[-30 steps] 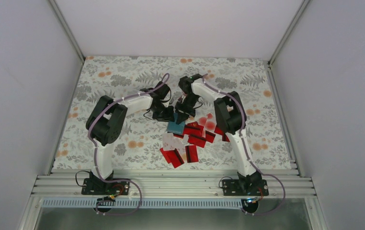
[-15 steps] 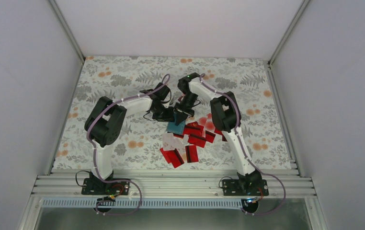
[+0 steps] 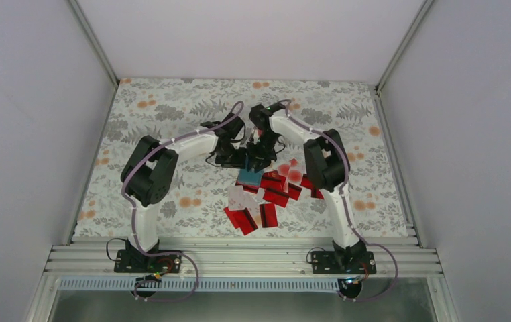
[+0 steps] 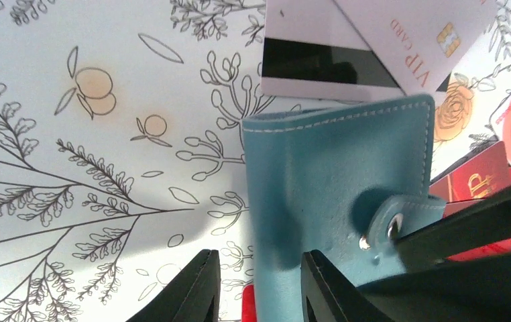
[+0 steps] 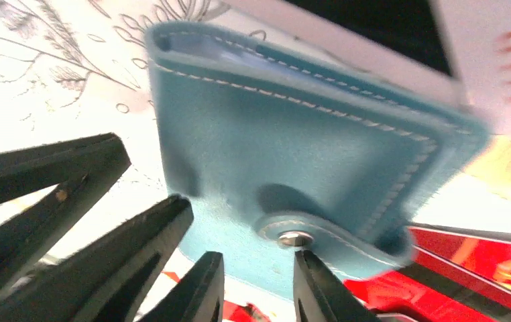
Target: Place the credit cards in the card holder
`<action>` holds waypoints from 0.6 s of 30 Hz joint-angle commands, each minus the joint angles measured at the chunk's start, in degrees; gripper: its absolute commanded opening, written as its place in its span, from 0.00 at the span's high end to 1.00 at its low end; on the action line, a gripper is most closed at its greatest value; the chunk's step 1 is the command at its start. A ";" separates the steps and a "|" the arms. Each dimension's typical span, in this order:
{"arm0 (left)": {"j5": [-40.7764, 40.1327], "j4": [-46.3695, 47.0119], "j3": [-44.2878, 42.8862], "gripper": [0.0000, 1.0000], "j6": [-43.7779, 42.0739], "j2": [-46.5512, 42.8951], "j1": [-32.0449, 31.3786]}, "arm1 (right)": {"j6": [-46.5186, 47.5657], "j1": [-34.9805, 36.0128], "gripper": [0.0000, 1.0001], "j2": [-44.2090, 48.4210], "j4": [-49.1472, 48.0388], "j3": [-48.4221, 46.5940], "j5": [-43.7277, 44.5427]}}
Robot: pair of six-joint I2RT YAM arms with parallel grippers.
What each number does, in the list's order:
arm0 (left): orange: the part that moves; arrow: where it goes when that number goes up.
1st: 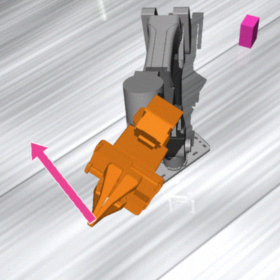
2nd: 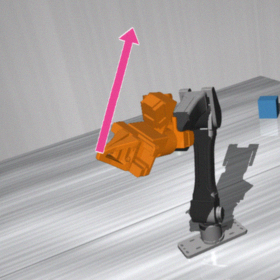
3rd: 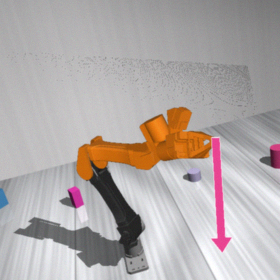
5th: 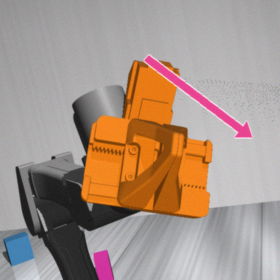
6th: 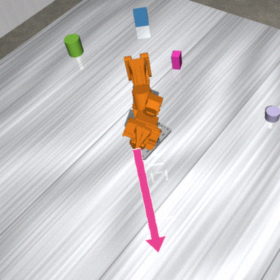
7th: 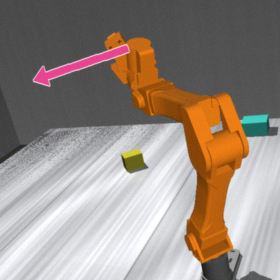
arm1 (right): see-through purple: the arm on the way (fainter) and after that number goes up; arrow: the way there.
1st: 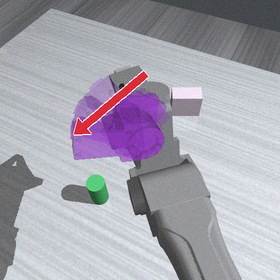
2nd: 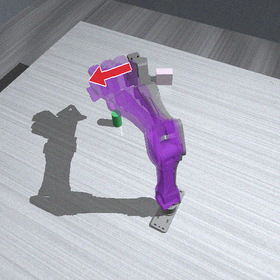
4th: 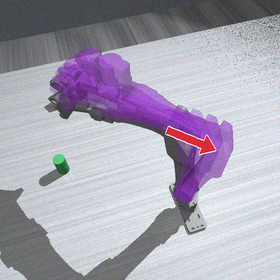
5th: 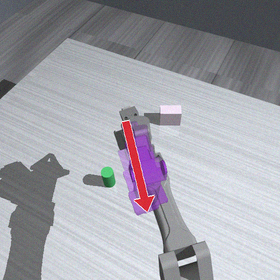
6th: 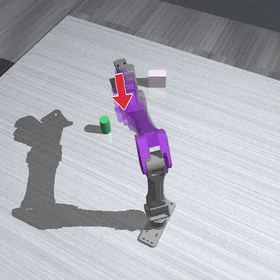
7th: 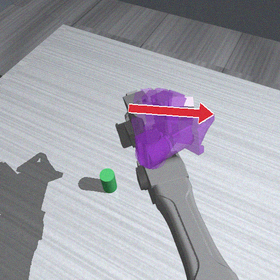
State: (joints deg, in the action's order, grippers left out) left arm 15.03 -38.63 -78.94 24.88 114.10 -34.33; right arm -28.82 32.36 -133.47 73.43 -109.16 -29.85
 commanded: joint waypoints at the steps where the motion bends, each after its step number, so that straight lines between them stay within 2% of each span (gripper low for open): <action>1: -2.15 -1.38 -2.07 0.68 0.36 0.61 -1.46 | 3.58 1.72 0.60 10.45 -7.47 1.66 9.68; 4: -2.44 -2.15 -2.65 0.68 0.41 0.32 -1.46 | 5.15 1.51 0.23 18.13 -11.70 5.27 12.57; 5: -2.49 -2.35 -2.77 0.68 0.44 0.19 -1.38 | 5.69 1.38 0.14 20.91 -13.45 7.06 12.76; 7: -2.55 -2.69 -3.23 0.68 0.44 0.01 -1.36 | 6.64 1.00 0.02 25.93 -17.44 11.25 11.45; 15: -3.49 -3.68 -4.19 0.67 1.25 -2.20 -1.36 | 8.62 -2.49 0.01 41.69 -31.14 29.92 10.54; 18: -3.82 -3.27 -3.63 0.67 1.76 -3.73 -1.37 | 8.29 -3.78 0.01 44.88 -33.97 32.62 11.64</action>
State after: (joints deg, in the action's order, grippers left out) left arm 12.25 -41.98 -81.87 25.28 113.71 -35.51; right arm -21.52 30.61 -92.31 47.44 -79.75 -19.05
